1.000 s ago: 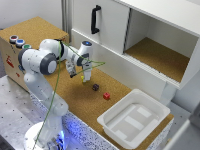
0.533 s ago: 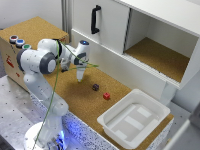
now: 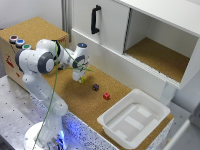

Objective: Rotate the yellow block 90 degrees to the right

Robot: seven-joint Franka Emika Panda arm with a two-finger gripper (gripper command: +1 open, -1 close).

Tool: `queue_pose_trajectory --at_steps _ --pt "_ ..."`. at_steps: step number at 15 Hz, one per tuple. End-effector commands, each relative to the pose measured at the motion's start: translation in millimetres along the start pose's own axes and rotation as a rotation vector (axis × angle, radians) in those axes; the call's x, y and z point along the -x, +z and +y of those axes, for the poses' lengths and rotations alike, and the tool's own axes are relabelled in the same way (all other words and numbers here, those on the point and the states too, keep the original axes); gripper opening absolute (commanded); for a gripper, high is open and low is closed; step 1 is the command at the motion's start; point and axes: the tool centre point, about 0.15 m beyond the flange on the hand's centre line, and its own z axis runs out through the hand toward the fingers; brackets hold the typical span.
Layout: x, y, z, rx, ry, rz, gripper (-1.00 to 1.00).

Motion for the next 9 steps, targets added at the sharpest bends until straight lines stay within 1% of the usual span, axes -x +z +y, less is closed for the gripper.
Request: queue_pose_trajectory --at_steps 1,2,4,6,9 --pt "-10 -3 3 -0.046 -0.011 -0.063 1.00" --pt "-6 -11 2 -0.030 -0.036 -0.068 1.00" --pt "5 -30 -1 0.024 -0.085 -0.071 1.00" --pt "12 -48 0 0.021 -0.107 -0.057 1.00" --pt "17 -87 9 0.003 -0.129 0.016 1.00"
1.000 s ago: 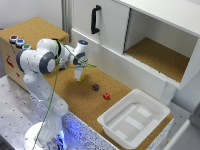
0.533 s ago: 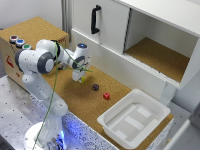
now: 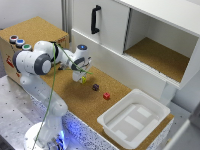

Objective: Rotate the yellow block 90 degrees to the right

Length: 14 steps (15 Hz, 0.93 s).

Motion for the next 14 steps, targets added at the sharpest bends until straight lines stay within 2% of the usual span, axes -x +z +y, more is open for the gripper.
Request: queue_pose_trajectory --at_steps 1,5,6,7,8,10,13,14 --pt "14 -75 13 0.032 -0.055 0.026 1.00" --pt "-1 -111 33 0.064 -0.215 0.068 1.00" --pt "-12 -112 40 0.065 -0.319 0.052 1.00" --pt "-28 -110 44 0.101 -0.457 0.014 1.00" --pt "-34 -110 49 0.111 -0.494 0.008 1.00" --pt "-61 -109 49 0.172 -0.858 -0.070 1.00" --pt "-81 -126 61 0.205 -1.258 -0.090 1.00" --pt "-86 -128 65 0.221 -1.322 -0.095 1.00"
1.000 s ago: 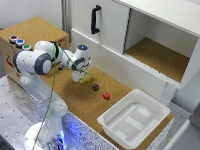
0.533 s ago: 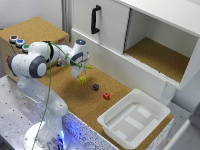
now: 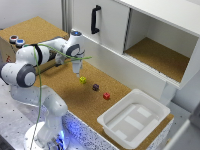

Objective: Rotate the yellow block 90 degrees to the right

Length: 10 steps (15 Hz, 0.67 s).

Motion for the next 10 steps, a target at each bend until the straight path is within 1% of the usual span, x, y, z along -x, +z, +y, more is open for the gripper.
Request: queue_pose_trajectory --at_steps 1,2,4,6,8,9,10 --pt "-15 -23 55 0.094 -0.525 -0.133 1.00" --pt "-21 -21 78 0.128 -0.583 -0.150 1.00" --pt "-33 -8 107 0.155 -0.648 -0.163 1.00" --pt "-47 10 132 0.184 -0.729 -0.154 1.00" --pt "-65 31 160 0.151 -0.708 -0.184 1.00" --pt "-70 34 169 0.172 -0.680 -0.159 1.00" --pt "-77 41 178 0.172 -0.636 -0.170 1.00"
